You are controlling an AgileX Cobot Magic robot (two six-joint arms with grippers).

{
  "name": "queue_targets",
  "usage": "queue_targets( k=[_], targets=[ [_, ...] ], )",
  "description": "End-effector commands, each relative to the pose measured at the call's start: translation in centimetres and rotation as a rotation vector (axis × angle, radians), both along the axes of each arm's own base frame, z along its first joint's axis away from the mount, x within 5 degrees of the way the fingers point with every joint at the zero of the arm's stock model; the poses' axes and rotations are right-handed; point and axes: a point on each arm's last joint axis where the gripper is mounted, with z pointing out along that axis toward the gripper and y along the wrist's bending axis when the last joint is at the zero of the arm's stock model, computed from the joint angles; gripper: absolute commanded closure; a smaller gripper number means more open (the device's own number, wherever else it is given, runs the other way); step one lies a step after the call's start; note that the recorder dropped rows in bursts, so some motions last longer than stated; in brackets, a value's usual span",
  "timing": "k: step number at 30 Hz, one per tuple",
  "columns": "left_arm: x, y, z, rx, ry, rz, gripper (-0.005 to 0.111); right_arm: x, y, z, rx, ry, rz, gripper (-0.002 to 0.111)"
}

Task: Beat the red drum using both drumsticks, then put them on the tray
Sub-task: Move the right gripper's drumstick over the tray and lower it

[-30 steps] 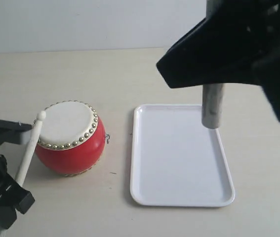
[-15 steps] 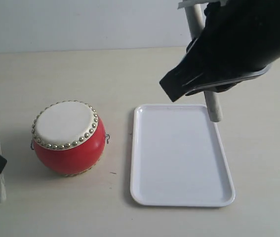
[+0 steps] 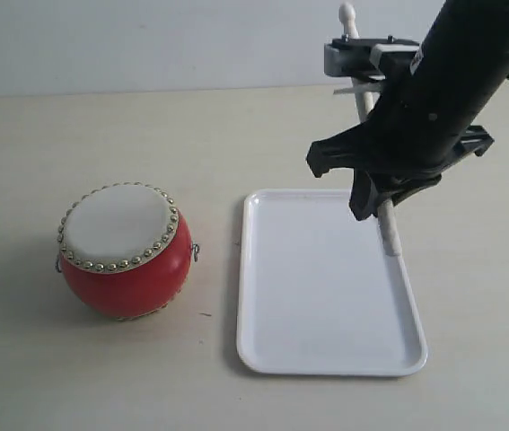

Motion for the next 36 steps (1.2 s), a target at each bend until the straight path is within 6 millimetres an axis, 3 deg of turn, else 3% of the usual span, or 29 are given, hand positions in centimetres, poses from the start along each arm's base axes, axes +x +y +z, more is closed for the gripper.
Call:
queue_targets(
  k=[1, 4, 7, 11, 19, 36],
  targets=[
    [-0.2, 0.0, 0.3, -0.001, -0.012, -0.011, 0.107, 2.1, -0.8, -4.4, -0.043, 0.13, -0.05, 0.108],
    [-0.2, 0.0, 0.3, 0.001, -0.013, -0.011, 0.107, 3.0, -0.2, -8.2, -0.063, 0.203, -0.044, 0.108],
    [-0.2, 0.0, 0.3, 0.007, -0.015, -0.015, 0.107, 3.4, 0.0, -10.6, -0.081, 0.243, -0.051, 0.108],
    [-0.2, 0.1, 0.2, 0.011, -0.015, -0.015, 0.107, 3.6, 0.2, -12.3, -0.081, 0.275, -0.067, 0.108],
    [-0.2, 0.2, 0.1, 0.037, -0.015, -0.017, 0.107, 2.5, 0.6, -12.4, -0.046, 0.405, -0.103, 0.108],
    [-0.3, 0.3, 0.0, 0.06, -0.01, -0.038, 0.107, 2.2, 0.2, -13.3, -0.071, 0.386, -0.151, 0.108]
  ],
)
